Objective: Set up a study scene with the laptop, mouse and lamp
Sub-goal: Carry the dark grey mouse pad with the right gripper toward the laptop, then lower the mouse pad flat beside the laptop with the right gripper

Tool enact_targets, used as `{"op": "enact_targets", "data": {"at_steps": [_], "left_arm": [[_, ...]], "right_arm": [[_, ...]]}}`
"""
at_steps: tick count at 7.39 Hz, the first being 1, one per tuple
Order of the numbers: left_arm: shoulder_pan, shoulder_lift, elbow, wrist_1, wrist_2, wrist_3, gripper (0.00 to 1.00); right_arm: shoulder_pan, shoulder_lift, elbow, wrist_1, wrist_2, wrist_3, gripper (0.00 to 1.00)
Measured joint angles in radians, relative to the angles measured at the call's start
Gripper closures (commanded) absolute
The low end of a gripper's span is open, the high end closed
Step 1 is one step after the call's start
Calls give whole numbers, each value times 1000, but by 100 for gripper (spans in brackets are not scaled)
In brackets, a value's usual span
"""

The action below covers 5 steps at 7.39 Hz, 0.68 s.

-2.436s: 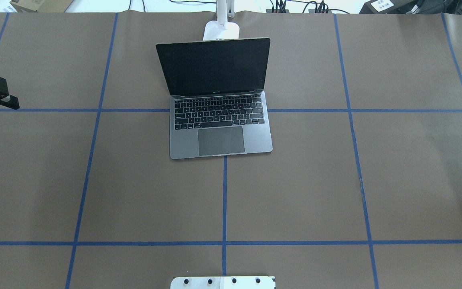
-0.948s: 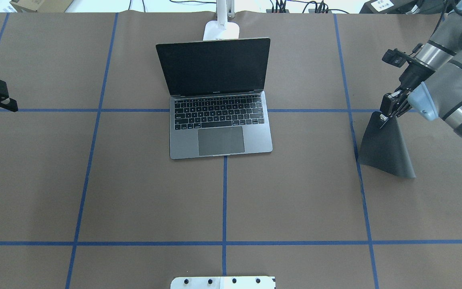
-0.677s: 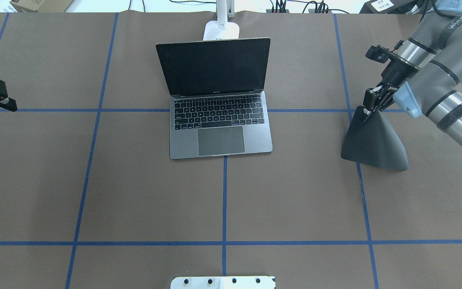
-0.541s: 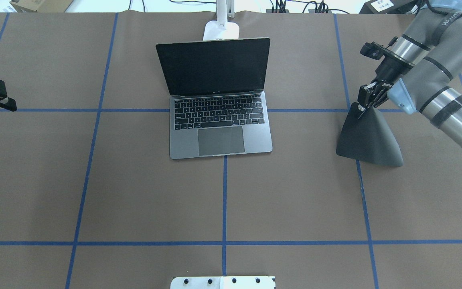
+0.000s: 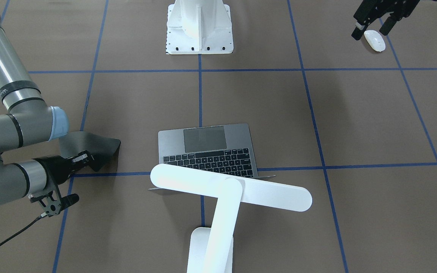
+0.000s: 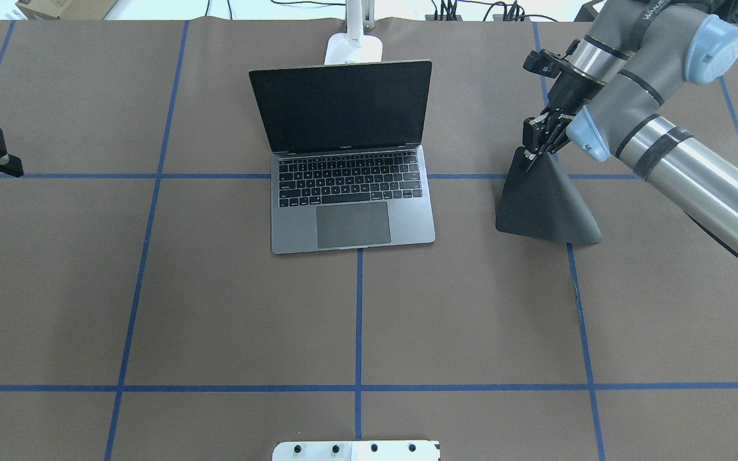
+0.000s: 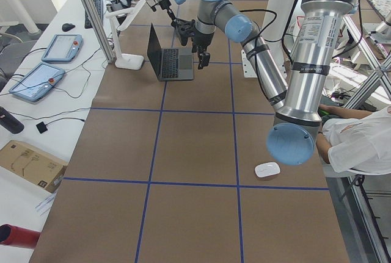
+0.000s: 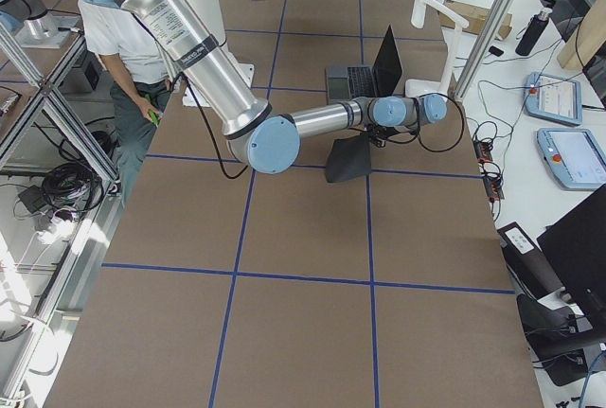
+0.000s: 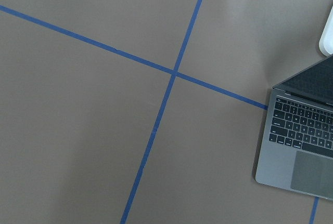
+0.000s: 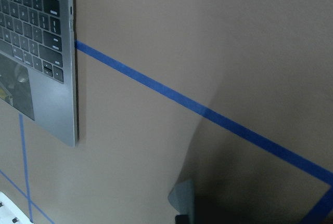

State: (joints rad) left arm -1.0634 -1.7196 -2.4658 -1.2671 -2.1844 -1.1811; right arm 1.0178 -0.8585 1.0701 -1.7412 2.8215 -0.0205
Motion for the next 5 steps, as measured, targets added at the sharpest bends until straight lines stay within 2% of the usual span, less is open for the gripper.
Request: {"op": "enact_targets", "data": {"at_steps": [5], "left_arm": [[-4,0,-14,0,0,0,1]], "right_arm": [[-35,48,-37,5,44,169,100]]}}
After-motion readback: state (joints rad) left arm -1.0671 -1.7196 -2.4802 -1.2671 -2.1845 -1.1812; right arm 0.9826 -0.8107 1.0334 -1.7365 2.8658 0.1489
